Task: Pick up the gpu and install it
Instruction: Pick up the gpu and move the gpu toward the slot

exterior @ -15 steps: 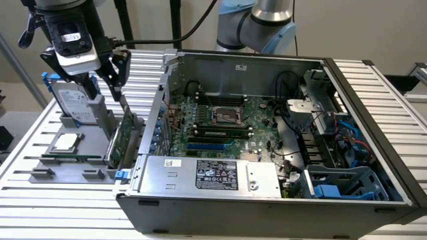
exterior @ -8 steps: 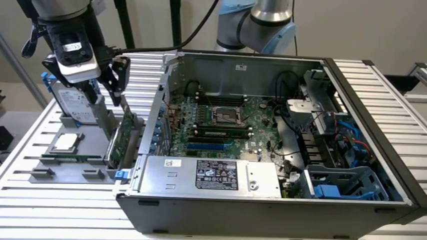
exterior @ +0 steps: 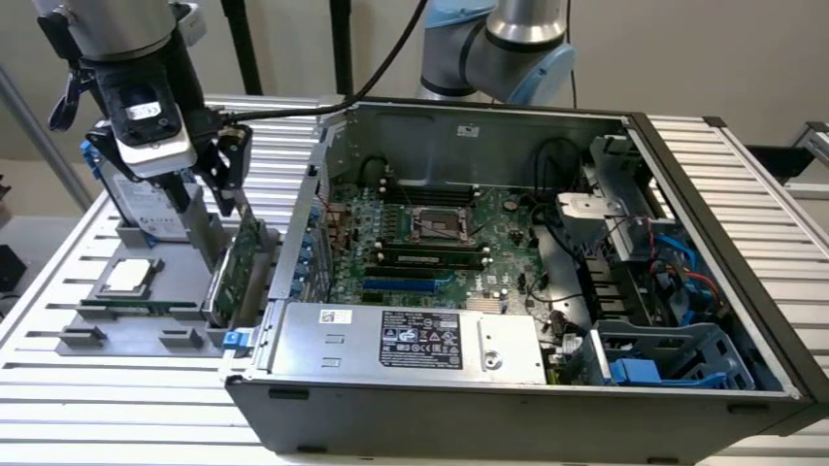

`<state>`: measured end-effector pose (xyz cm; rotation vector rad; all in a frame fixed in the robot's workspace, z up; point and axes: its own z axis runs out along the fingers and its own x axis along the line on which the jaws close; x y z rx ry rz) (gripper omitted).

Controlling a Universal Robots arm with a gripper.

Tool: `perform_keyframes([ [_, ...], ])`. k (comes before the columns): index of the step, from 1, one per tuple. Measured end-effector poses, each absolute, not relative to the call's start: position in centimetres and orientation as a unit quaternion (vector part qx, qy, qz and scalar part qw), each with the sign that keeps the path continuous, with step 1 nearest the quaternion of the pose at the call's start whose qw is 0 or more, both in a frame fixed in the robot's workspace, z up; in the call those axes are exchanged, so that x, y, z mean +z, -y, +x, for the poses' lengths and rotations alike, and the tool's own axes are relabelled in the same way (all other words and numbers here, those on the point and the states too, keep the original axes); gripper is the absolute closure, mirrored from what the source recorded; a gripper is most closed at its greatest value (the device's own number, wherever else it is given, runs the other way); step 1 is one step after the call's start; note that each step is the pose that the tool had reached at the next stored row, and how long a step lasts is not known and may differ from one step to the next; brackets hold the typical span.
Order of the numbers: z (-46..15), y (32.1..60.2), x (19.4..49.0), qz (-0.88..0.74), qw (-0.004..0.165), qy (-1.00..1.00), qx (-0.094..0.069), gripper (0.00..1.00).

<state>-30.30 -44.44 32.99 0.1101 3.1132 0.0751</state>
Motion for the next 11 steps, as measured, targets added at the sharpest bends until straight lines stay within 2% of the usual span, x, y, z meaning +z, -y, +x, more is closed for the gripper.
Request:
perform_keyframes([
  [11,-30.6,44.4,31.0,0.035,0.013,-0.999,0.024,0.0],
])
